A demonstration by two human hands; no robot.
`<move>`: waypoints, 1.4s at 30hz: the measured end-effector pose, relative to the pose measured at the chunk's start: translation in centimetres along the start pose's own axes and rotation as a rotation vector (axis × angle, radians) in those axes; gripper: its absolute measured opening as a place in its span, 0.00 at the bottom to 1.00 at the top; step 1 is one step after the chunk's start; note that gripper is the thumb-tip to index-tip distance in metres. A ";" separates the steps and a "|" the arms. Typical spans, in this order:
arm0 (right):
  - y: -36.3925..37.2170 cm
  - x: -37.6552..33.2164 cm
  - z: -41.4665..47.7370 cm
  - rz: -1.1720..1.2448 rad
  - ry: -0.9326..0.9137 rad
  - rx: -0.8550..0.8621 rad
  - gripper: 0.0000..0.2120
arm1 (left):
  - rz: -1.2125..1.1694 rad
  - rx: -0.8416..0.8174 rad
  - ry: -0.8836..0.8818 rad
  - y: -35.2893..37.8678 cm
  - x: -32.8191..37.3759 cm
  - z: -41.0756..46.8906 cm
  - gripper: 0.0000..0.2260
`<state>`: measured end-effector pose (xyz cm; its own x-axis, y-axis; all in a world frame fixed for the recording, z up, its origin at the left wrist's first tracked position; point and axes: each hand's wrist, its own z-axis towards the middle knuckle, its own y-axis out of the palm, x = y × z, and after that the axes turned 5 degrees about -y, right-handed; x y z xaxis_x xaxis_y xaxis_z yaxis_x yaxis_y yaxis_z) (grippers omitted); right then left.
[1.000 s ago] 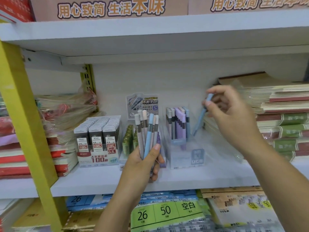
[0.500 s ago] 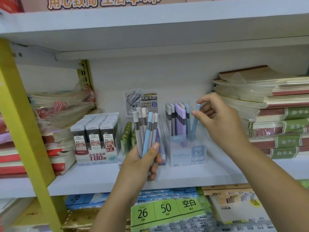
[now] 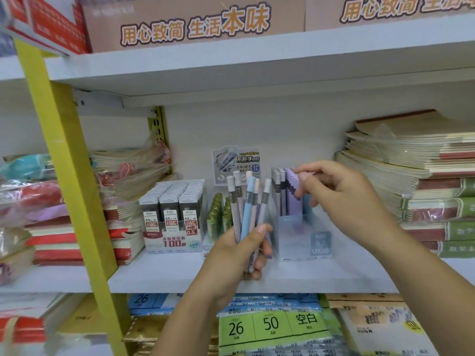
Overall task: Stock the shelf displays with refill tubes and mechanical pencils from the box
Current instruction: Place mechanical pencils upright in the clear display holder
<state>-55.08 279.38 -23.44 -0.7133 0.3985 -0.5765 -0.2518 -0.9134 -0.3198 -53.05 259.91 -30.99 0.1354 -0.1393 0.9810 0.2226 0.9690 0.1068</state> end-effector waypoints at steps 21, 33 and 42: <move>1.2 0.2 1.0 -0.090 -0.261 0.153 0.15 | 0.058 0.206 0.082 -1.0 0.6 0.6 0.13; 3.2 2.5 2.2 -0.324 -0.236 0.071 0.14 | 0.052 0.191 0.077 -2.4 -0.1 0.6 0.13; 3.4 3.5 3.1 -0.579 -0.257 0.120 0.08 | 0.045 0.175 0.043 -1.9 0.1 0.5 0.13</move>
<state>-60.50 277.44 -24.20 -0.5699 0.8109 -0.1328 -0.7040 -0.5652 -0.4300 -53.92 258.20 -31.03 0.1836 -0.1004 0.9779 0.0450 0.9946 0.0936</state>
